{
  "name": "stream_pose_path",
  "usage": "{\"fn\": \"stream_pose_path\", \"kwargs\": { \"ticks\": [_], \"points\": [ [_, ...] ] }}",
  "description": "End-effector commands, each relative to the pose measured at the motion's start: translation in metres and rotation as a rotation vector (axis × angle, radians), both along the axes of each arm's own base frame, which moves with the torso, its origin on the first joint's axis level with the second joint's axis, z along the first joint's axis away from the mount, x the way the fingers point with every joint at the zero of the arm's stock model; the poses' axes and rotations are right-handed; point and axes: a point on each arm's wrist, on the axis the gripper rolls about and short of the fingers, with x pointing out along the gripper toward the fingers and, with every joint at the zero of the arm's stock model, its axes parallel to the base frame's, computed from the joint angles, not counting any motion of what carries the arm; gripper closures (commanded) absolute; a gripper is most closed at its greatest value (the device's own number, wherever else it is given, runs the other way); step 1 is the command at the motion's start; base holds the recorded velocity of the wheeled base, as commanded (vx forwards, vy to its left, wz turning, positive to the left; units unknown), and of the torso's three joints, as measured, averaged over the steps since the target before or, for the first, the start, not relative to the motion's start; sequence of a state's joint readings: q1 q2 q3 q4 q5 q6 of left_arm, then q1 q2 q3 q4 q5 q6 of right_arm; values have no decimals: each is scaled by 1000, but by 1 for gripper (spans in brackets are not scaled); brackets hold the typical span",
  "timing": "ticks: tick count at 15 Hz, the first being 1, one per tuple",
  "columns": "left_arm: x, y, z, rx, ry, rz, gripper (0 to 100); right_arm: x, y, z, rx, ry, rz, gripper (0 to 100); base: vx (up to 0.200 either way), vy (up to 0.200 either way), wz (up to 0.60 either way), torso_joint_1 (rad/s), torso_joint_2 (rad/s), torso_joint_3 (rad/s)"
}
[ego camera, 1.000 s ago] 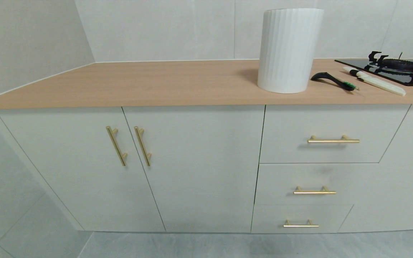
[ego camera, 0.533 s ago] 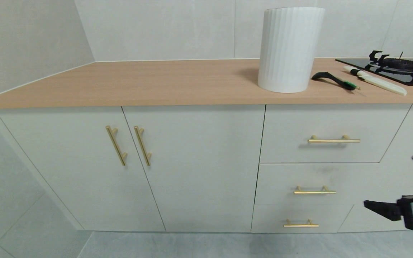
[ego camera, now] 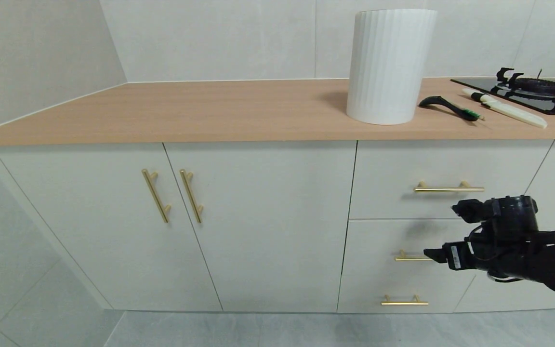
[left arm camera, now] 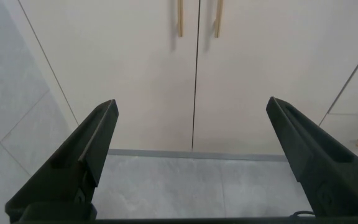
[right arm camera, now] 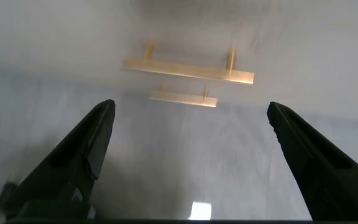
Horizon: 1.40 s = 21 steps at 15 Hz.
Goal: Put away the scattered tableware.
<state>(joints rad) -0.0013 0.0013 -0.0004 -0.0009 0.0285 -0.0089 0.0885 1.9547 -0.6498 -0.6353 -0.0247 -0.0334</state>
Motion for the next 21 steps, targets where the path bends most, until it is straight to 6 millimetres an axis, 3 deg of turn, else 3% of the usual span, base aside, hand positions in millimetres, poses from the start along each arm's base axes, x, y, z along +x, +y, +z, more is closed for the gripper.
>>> {"fn": "stream_pose_path", "kwargs": {
  "ticks": [1, 2, 3, 9, 16, 21],
  "points": [
    [0, 0, 0, 0, -2, 0, 0, 8, 0, -43, -17, 73, -16, 0, 0, 0, 0, 0, 0, 0],
    [0, 0, 0, 0, -2, 0, 0, 8, 0, -43, -17, 73, -16, 0, 0, 0, 0, 0, 0, 0],
    [0, 0, 0, 0, -2, 0, 0, 20, 0, -64, -39, 13, -50, 0, 0, 0, 0, 0, 0, 0],
    [0, 0, 0, 0, 0, 0, 0, 39, 0, -89, -71, -93, -110, 0, 0, 0, 0, 0, 0, 0],
    [0, 0, 0, 0, 0, 0, 0, 61, -3, -96, -66, -143, -197, 0, 0, 0, 0, 0, 0, 0],
    [0, 0, 0, -2, -2, 0, 0, 62, -5, -105, -77, -121, -203, 0, 0, 0, 0, 0, 0, 0]
  ]
}}
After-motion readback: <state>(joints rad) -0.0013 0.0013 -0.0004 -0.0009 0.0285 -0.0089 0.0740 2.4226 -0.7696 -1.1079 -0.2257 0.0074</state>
